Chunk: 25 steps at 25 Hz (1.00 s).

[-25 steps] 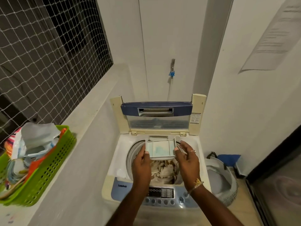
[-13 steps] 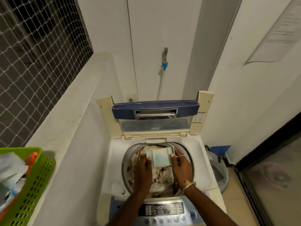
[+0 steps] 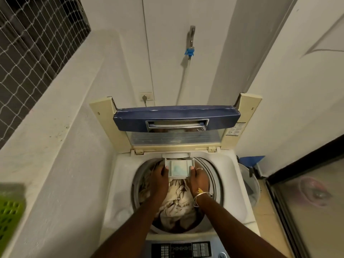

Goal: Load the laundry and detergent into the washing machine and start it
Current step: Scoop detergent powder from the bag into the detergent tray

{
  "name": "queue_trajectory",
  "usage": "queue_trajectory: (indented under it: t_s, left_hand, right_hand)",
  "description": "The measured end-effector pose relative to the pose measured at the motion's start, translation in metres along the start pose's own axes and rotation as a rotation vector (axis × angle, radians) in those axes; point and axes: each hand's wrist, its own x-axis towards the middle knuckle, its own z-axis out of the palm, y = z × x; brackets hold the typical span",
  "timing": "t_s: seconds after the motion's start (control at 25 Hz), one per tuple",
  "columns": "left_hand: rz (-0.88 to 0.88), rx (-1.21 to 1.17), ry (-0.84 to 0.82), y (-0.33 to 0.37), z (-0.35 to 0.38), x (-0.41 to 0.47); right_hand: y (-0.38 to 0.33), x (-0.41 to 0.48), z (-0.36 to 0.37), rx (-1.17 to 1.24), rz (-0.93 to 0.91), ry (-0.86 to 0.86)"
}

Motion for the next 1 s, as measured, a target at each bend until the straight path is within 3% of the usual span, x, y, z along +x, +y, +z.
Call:
queue_trajectory:
  t_s: [0.4, 0.72, 1.0]
  left_hand:
    - [-0.036, -0.023, -0.014, -0.012, 0.01, 0.039]
    - [-0.016, 0.005, -0.05, -0.025, 0.014, 0.059]
    - [0.037, 0.001, -0.076, -0.034, 0.014, 0.062]
  right_hand:
    - [0.004, 0.04, 0.036, 0.064, 0.169, -0.048]
    - [0.01, 0.05, 0.05, 0.109, 0.142, -0.026]
    - [0.01, 0.059, 0.05, 0.012, 0.135, 0.004]
